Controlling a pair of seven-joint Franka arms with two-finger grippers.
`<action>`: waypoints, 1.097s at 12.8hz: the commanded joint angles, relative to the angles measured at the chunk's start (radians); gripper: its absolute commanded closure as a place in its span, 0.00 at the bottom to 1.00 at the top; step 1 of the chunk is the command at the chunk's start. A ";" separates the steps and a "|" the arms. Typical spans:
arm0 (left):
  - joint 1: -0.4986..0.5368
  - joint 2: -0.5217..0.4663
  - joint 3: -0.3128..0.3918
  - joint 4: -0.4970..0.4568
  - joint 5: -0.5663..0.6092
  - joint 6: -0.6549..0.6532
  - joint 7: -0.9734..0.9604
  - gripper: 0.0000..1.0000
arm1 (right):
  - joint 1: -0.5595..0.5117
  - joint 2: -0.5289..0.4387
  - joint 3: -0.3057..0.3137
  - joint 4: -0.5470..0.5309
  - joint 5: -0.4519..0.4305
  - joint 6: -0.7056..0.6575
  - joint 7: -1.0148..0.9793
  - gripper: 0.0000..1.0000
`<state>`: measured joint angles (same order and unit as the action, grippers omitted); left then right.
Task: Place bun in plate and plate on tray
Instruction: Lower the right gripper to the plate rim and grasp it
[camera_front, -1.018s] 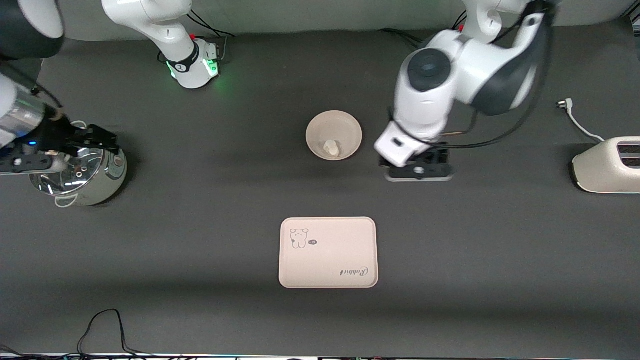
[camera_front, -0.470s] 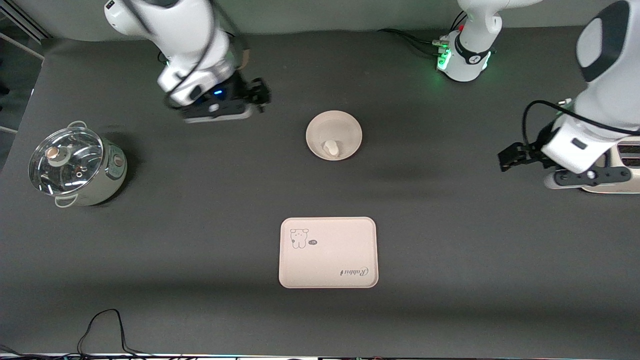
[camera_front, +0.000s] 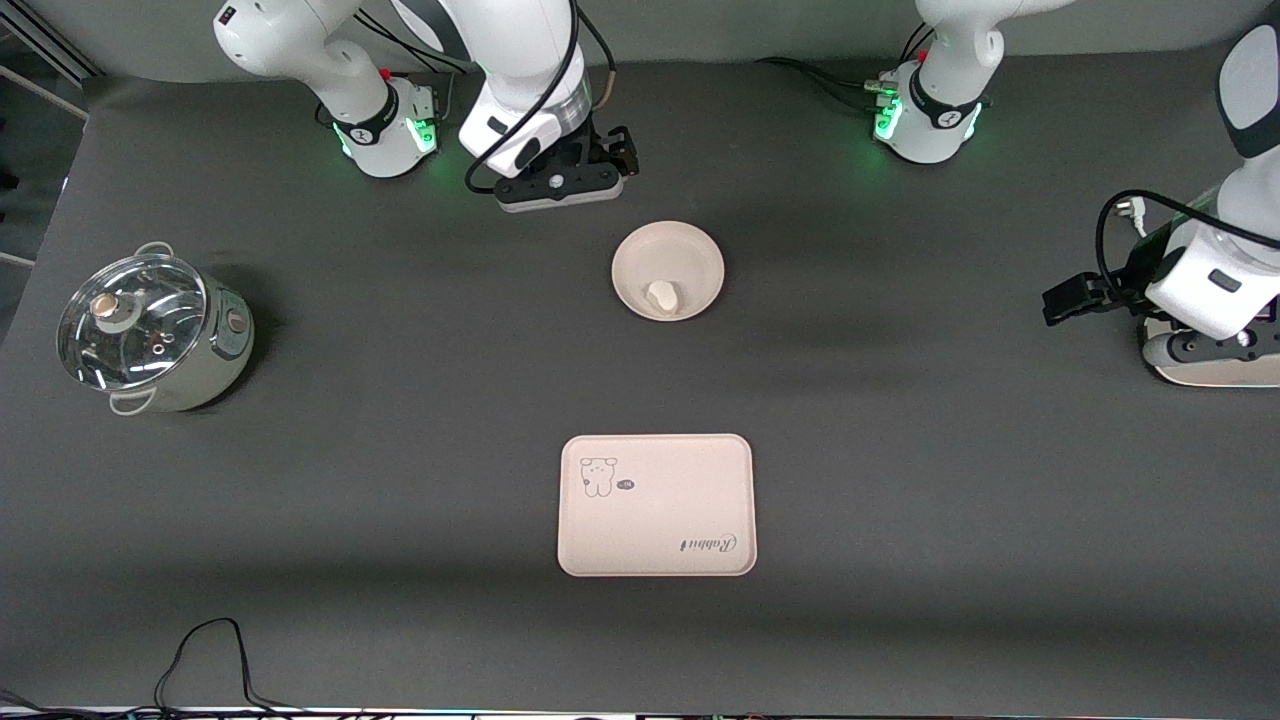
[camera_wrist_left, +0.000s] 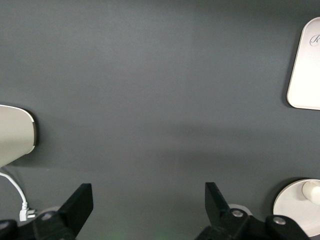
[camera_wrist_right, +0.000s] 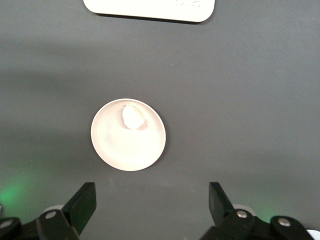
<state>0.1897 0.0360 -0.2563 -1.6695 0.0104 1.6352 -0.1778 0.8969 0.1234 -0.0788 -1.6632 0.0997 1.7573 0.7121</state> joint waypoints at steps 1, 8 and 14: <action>0.023 -0.039 0.009 -0.012 0.020 -0.005 0.032 0.00 | 0.042 -0.040 -0.013 -0.177 0.014 0.172 0.010 0.00; 0.024 -0.131 0.072 -0.007 -0.056 -0.021 0.032 0.00 | 0.059 -0.016 -0.007 -0.611 0.014 0.750 0.009 0.00; 0.036 -0.125 0.089 0.016 -0.085 -0.060 0.139 0.00 | 0.082 0.183 0.005 -0.665 0.190 1.079 0.029 0.00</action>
<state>0.2203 -0.0842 -0.1759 -1.6657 -0.0479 1.5997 -0.0783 0.9466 0.2477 -0.0782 -2.3259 0.2131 2.7517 0.7187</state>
